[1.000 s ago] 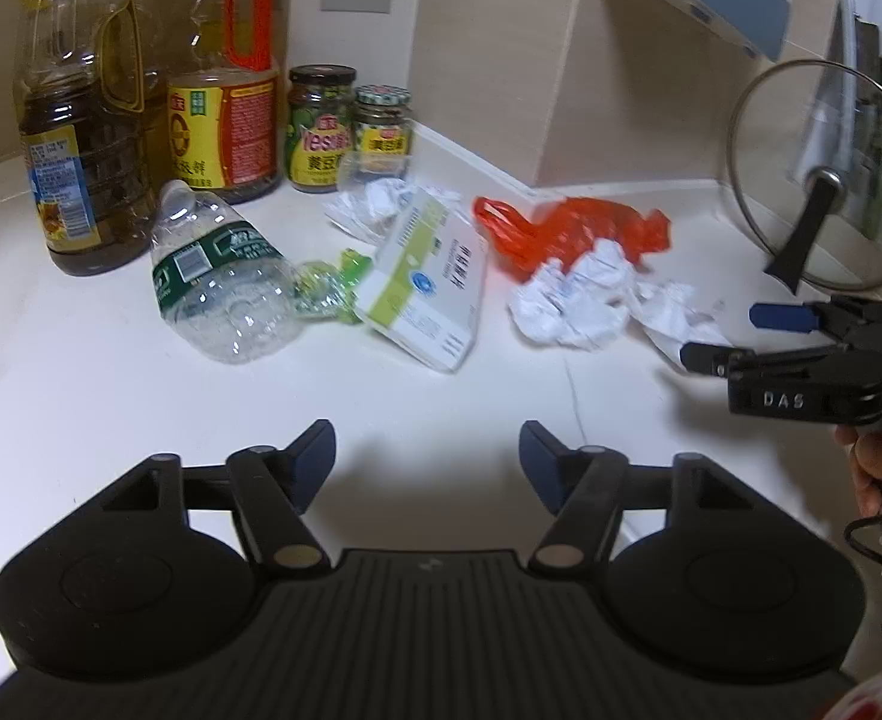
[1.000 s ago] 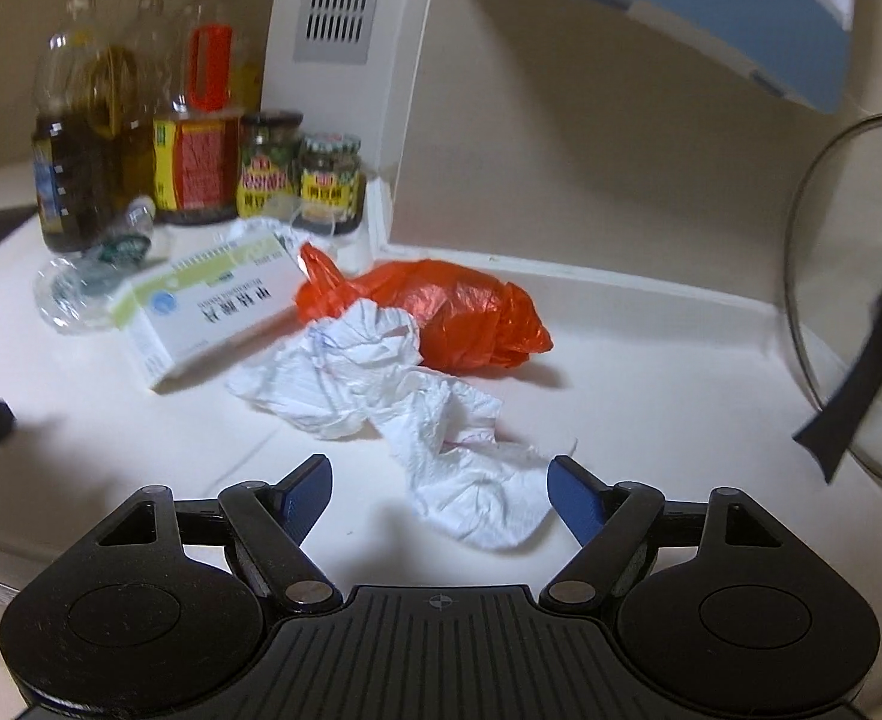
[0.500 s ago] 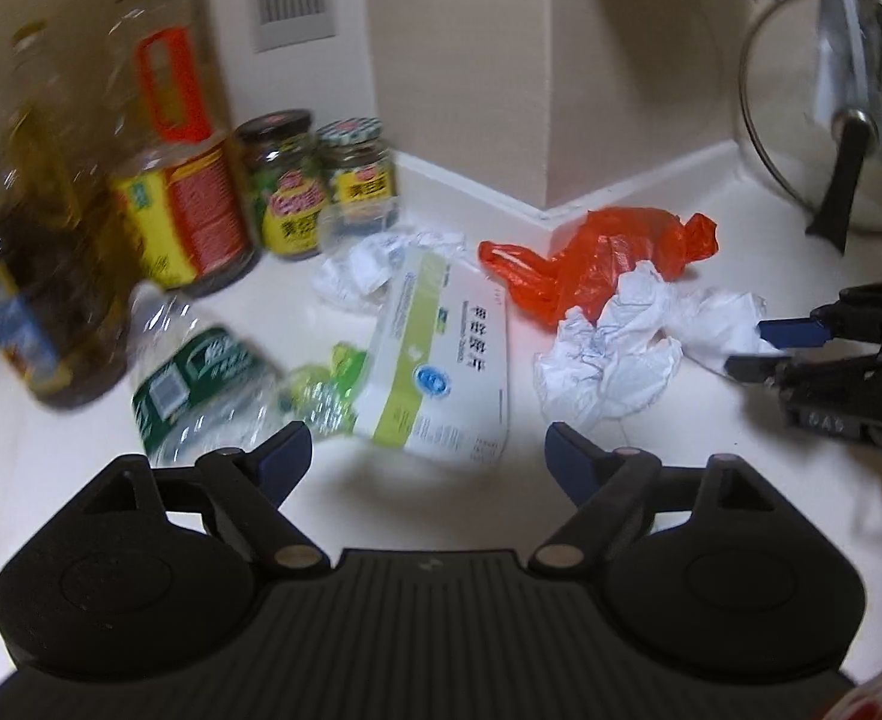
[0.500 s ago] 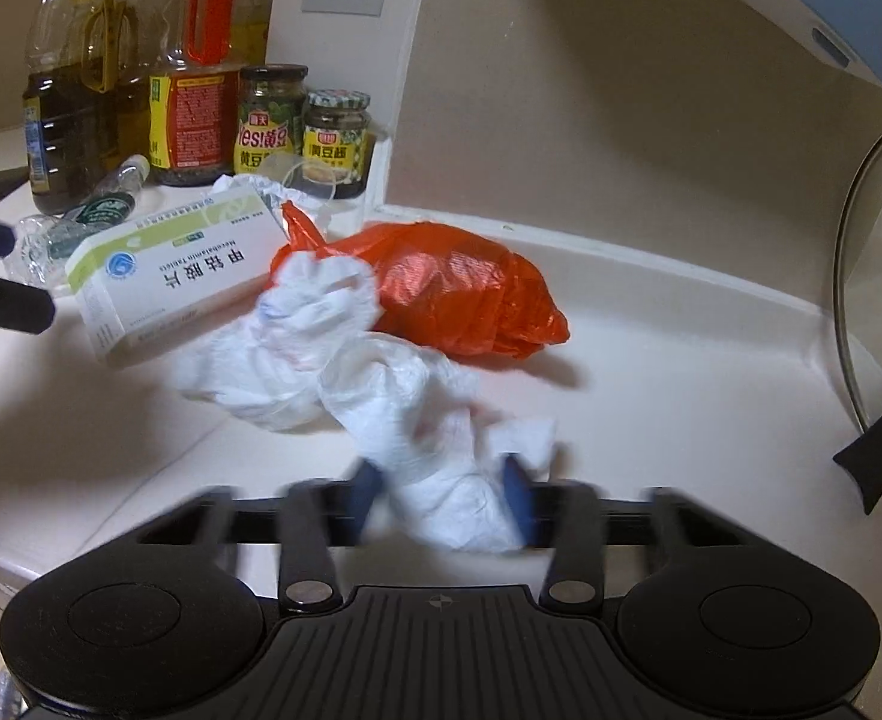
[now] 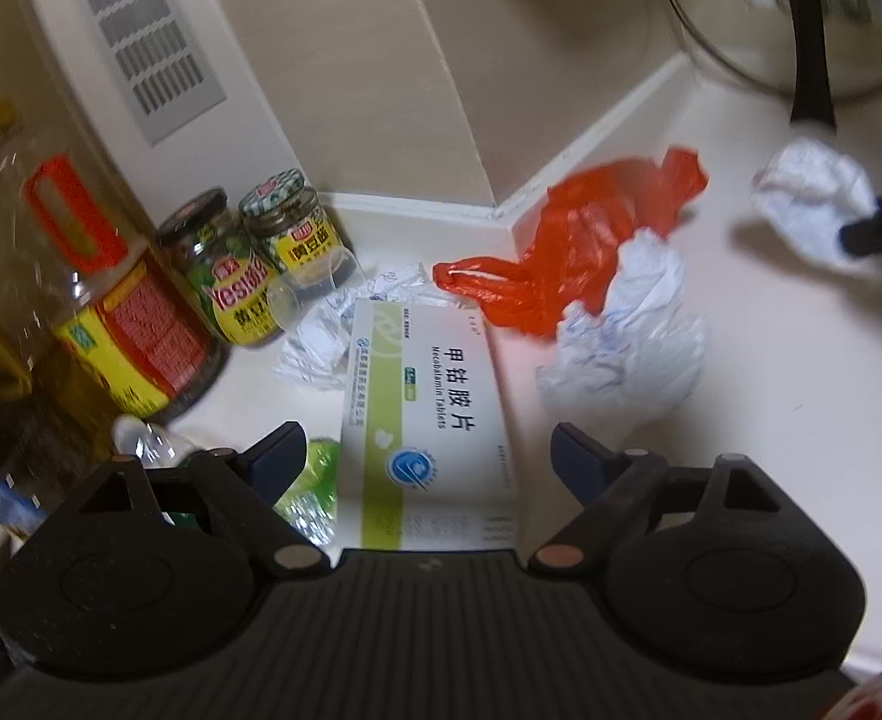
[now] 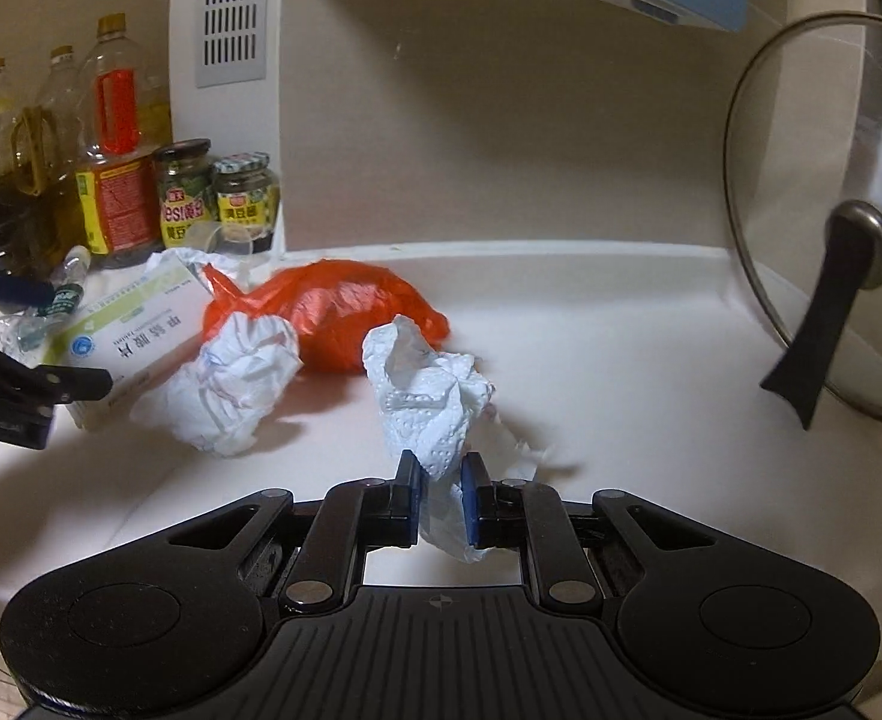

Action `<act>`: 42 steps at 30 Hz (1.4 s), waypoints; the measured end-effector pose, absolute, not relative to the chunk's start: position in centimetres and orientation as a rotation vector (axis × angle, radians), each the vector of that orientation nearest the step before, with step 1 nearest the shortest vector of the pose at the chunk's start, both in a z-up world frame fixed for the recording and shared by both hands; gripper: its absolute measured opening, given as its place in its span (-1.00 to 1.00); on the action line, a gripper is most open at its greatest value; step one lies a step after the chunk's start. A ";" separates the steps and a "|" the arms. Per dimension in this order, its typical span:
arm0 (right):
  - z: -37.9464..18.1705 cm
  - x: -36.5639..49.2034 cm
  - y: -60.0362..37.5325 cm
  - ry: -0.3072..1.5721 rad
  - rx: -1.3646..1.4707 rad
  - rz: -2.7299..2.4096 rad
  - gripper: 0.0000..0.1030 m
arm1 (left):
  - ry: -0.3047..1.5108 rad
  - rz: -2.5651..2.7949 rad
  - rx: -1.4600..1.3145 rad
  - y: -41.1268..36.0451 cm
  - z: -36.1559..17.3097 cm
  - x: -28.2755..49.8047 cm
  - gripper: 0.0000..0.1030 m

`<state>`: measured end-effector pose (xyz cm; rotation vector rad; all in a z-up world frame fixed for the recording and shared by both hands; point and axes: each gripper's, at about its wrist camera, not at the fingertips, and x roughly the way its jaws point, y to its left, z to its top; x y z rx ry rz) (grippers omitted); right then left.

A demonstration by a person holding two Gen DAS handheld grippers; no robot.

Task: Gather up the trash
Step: 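Grasp a crumpled white tissue with the right tool while the left tool approaches the medicine box, then grasp the white medicine box with the left tool while the right tool holds the tissue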

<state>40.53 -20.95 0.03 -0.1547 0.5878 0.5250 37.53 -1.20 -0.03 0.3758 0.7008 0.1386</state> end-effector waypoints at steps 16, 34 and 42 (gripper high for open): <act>-0.2 40.2 -21.8 0.617 -0.106 0.515 -0.72 | 0.747 0.161 0.445 -0.9 -1.8 40.4 0.34; 1.4 36.2 -21.5 0.639 -0.040 0.585 -0.72 | 0.705 0.128 -0.057 0.9 3.0 31.4 0.32; 2.6 32.4 -21.1 0.649 0.013 0.633 -0.72 | 0.679 0.108 -0.118 0.3 4.0 26.0 0.32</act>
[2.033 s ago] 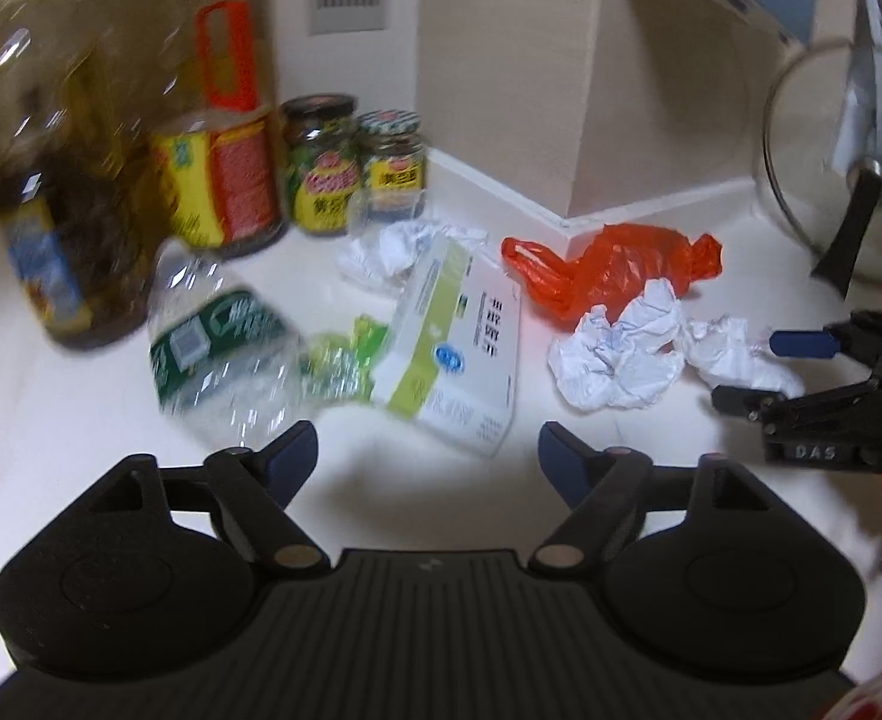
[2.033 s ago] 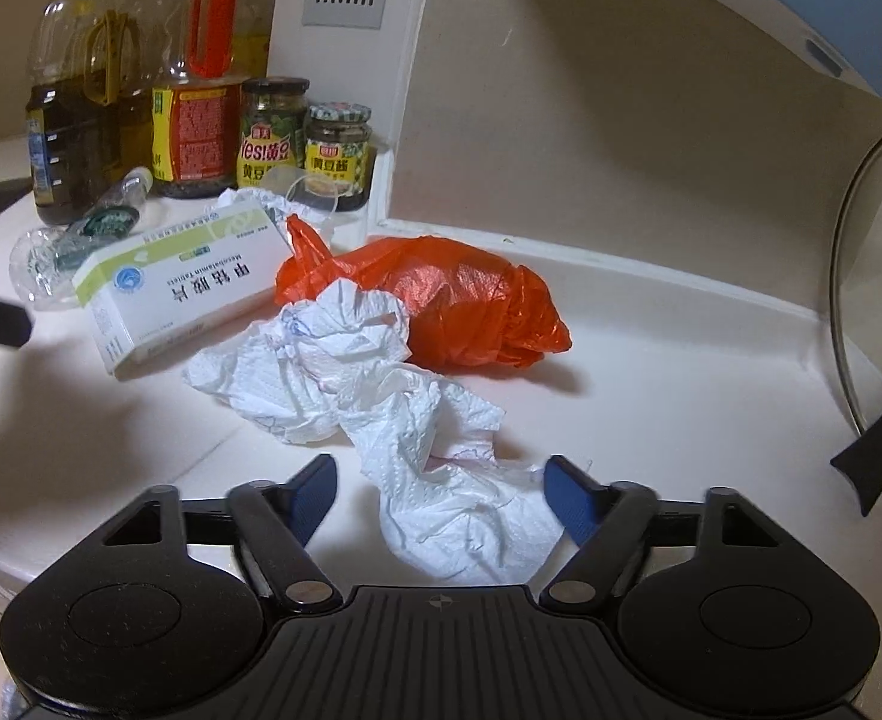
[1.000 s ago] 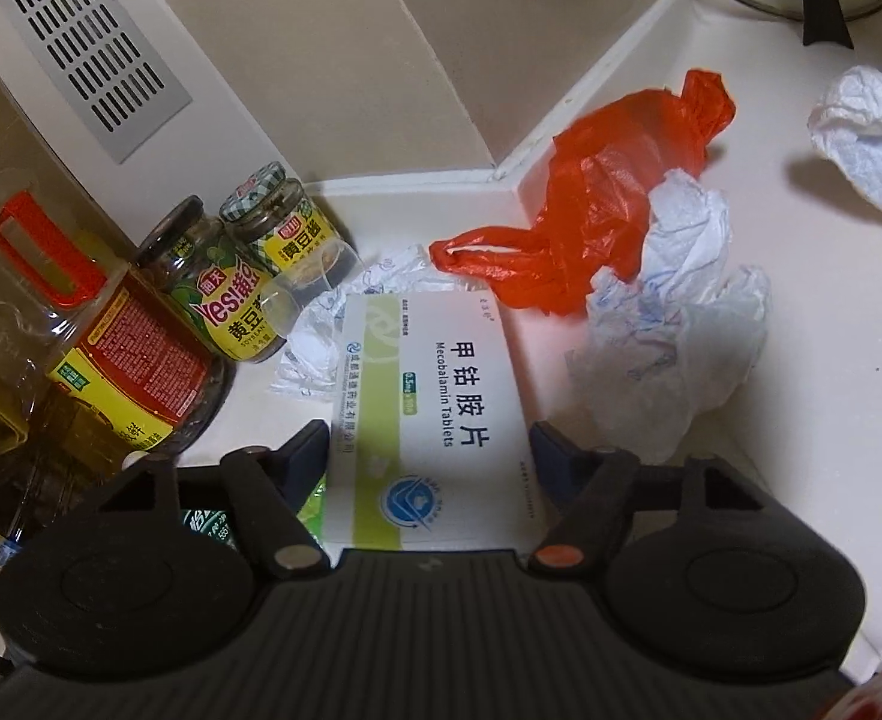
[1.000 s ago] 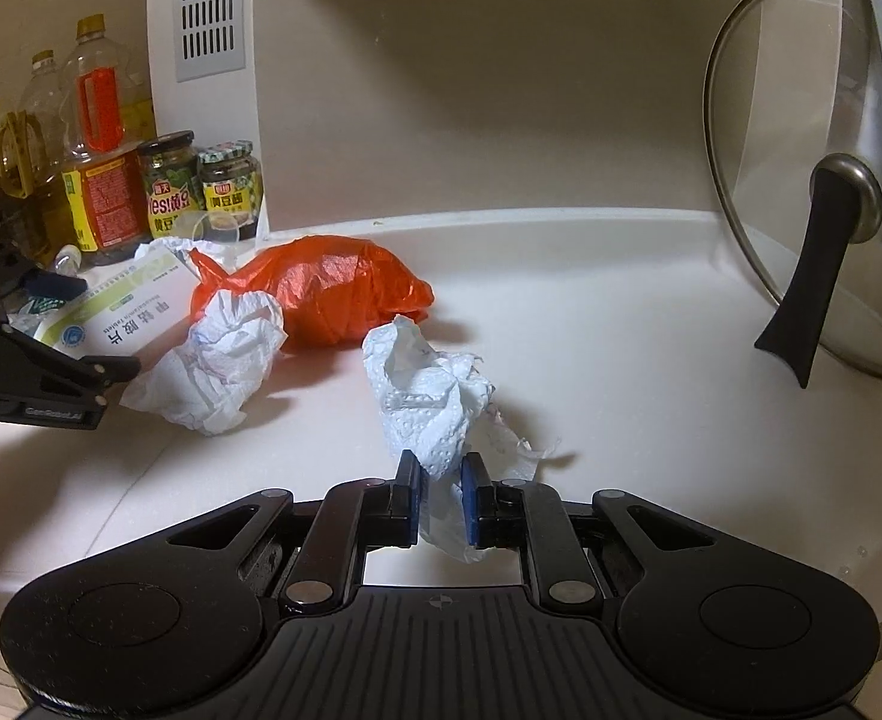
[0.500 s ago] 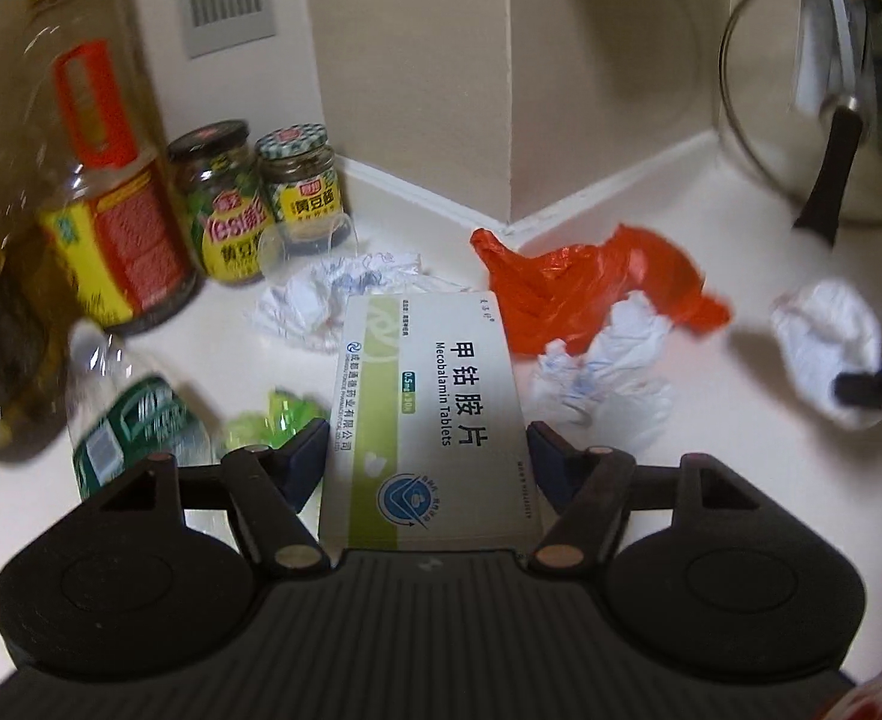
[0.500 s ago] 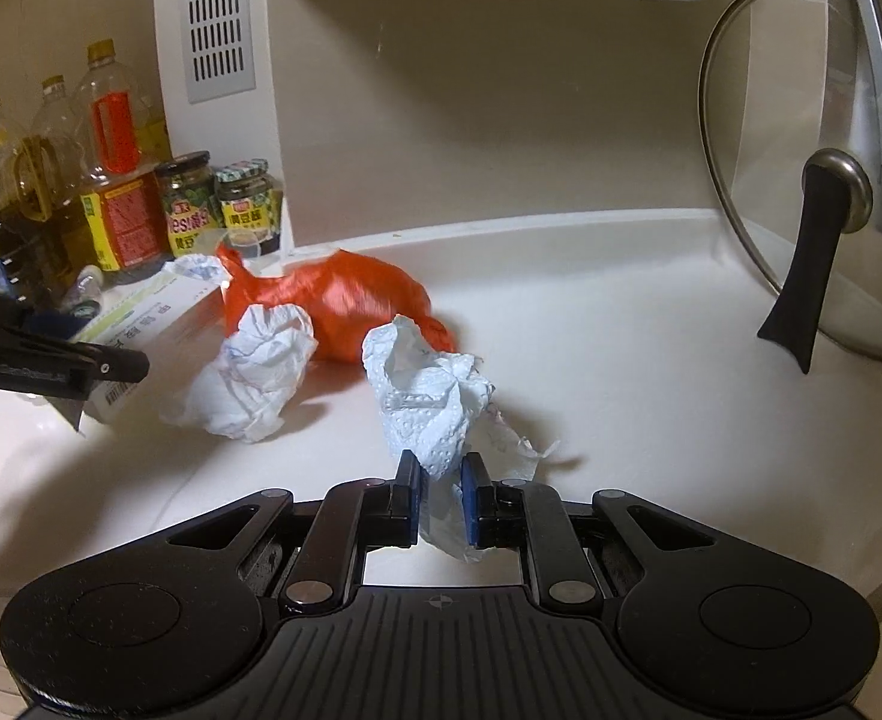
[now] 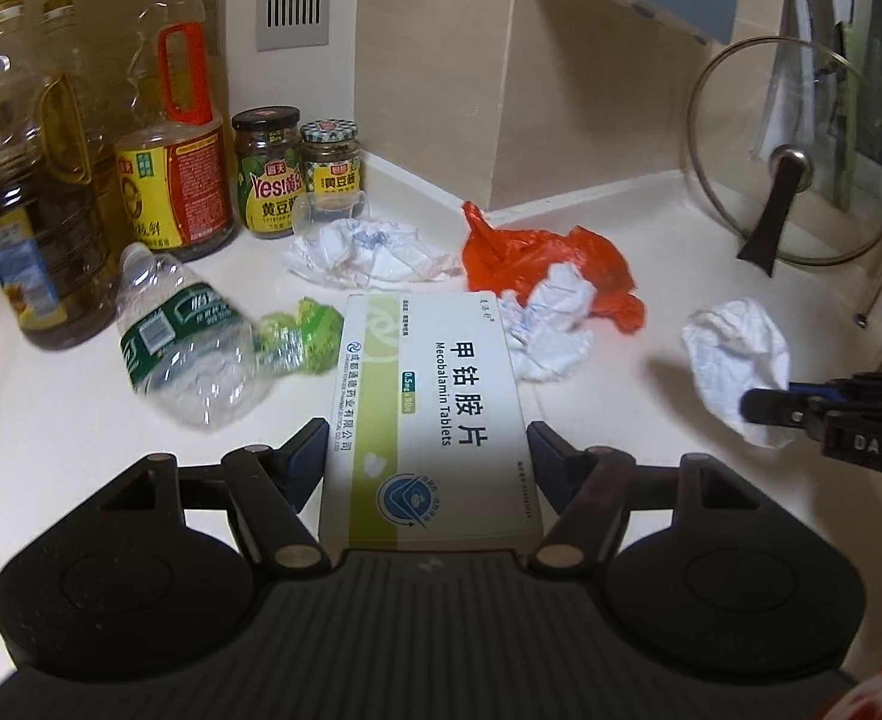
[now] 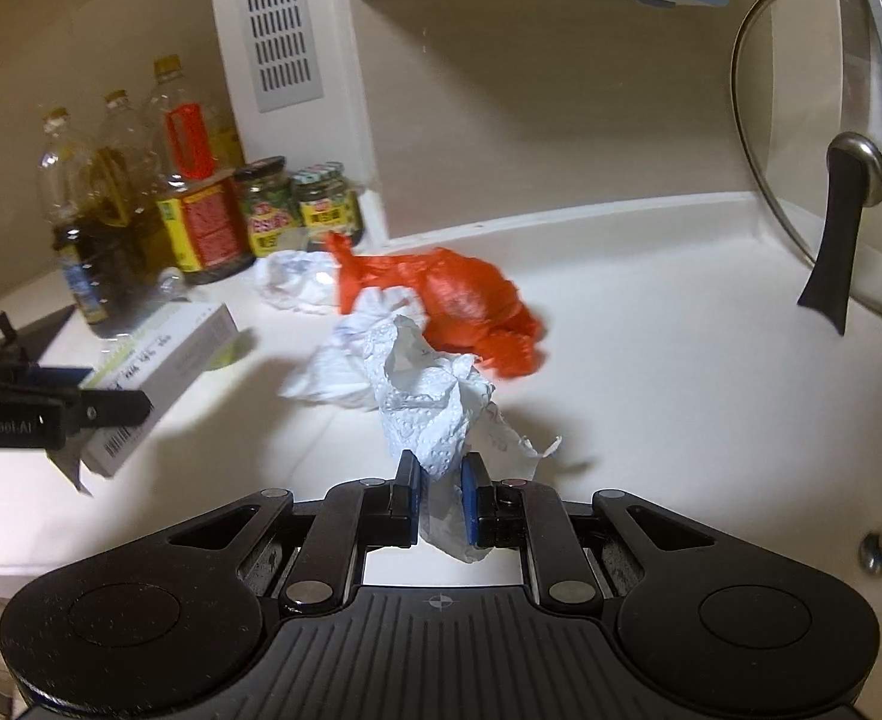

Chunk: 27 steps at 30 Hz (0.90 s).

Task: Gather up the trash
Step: 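Grasp the white medicine box with the left tool while the right tool holds the tissue, then carry the medicine box and tissue down over the wastebasket with both tools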

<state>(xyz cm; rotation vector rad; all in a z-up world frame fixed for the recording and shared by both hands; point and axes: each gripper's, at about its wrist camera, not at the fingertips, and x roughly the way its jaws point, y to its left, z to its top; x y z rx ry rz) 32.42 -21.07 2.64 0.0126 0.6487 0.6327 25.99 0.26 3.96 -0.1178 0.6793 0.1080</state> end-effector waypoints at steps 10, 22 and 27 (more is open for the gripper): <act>3.3 25.0 -20.0 0.683 0.045 0.707 -0.72 | 0.718 0.018 -0.146 -1.6 2.8 19.3 0.33; -1.0 18.4 -17.0 0.802 -0.046 0.758 -0.72 | 0.838 -0.056 -0.159 -1.7 -0.9 12.6 0.33; -3.8 17.2 -15.3 0.854 -0.116 0.787 -0.72 | 0.888 -0.060 -0.169 -1.7 -2.7 11.0 0.32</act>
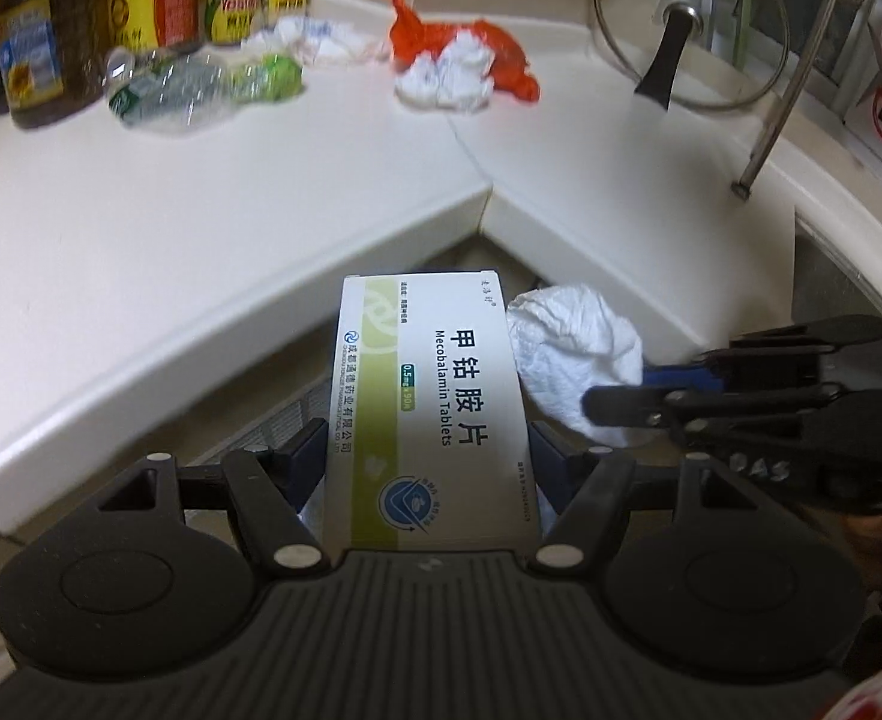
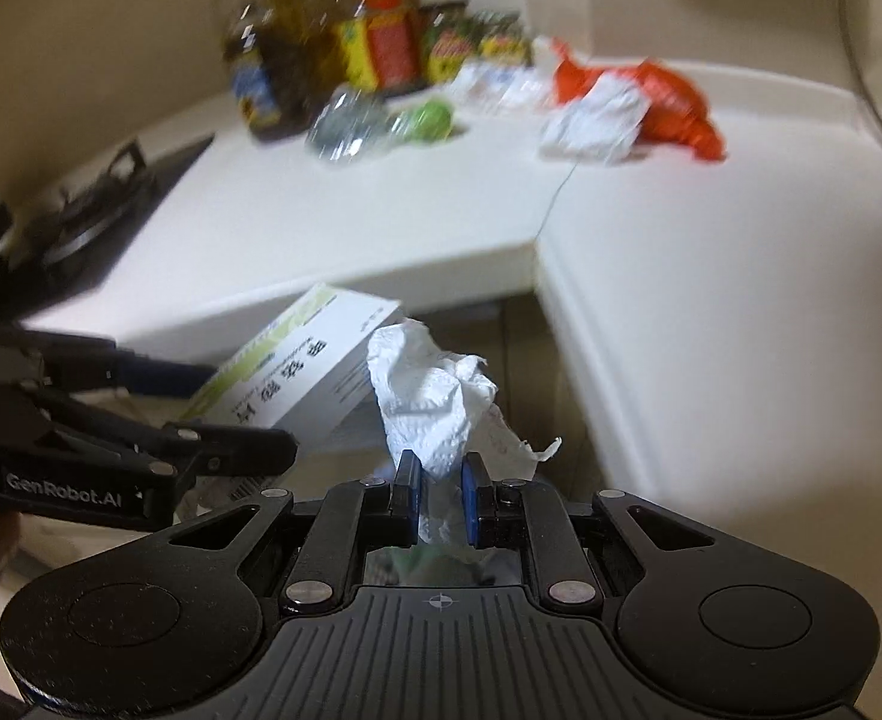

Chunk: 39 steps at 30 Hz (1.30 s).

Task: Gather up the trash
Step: 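Carry the medicine box and tissue down over the wastebasket with both tools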

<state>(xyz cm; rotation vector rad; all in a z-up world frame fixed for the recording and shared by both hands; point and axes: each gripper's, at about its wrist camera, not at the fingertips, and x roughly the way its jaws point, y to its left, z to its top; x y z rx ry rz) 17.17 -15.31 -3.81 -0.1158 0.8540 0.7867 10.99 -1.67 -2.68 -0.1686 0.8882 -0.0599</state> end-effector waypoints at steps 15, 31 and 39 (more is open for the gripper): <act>-11.4 17.8 -13.5 0.983 -0.232 0.711 -0.72 | 1.076 -0.016 -0.216 -1.3 -11.5 11.5 0.33; -14.4 18.8 -12.9 1.010 -0.278 0.666 -0.72 | 1.149 0.007 -0.241 -0.7 -15.7 14.4 0.33; -15.2 19.4 -12.2 1.026 -0.285 0.668 -0.72 | 1.161 0.015 -0.242 -1.1 -16.0 14.7 0.33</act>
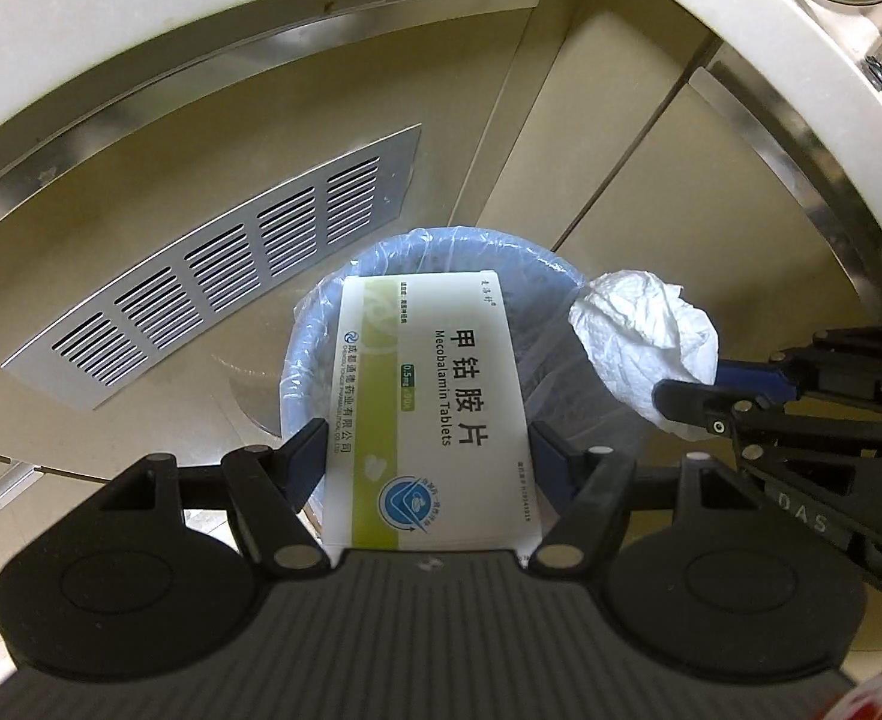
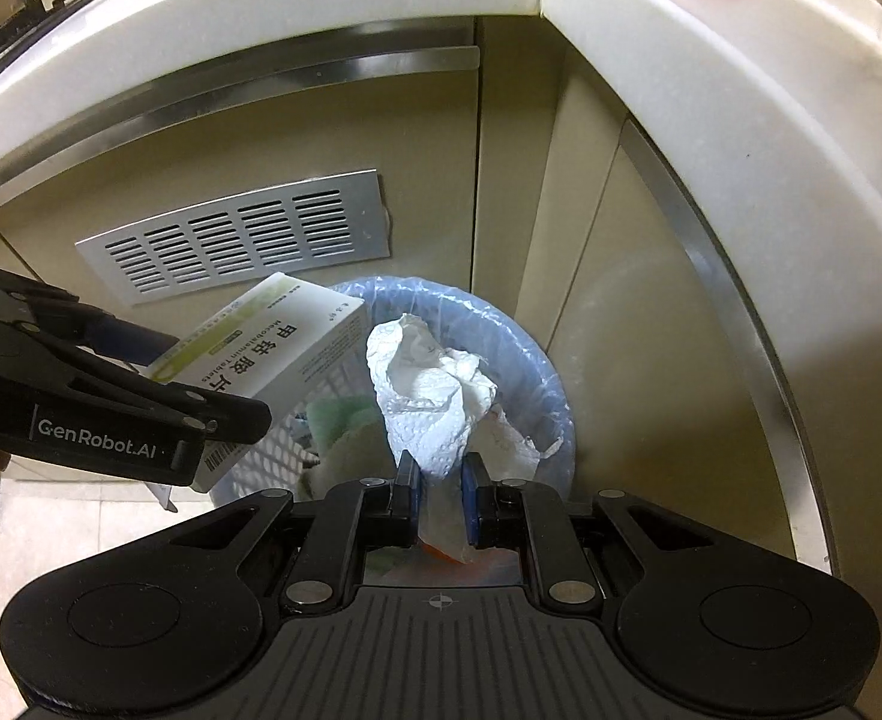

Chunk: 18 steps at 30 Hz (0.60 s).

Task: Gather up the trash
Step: 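Open both tools over the wastebasket, dropping the medicine box and tissue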

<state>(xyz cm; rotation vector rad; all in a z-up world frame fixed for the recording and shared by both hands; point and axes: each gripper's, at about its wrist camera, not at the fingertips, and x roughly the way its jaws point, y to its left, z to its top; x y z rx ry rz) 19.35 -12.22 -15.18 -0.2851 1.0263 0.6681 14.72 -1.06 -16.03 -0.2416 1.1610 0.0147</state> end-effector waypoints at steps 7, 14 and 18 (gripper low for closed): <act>-15.4 19.7 -12.1 1.033 -0.286 0.662 -0.72 | 1.160 0.014 -0.242 -1.1 -15.7 14.8 0.33; -15.8 19.9 -12.2 1.039 -0.284 0.660 -0.72 | 1.145 0.031 -0.244 -1.0 -15.8 14.9 0.63; -15.9 19.8 -12.1 1.040 -0.282 0.666 -0.72 | 1.151 0.040 -0.247 -0.7 -15.9 14.4 0.63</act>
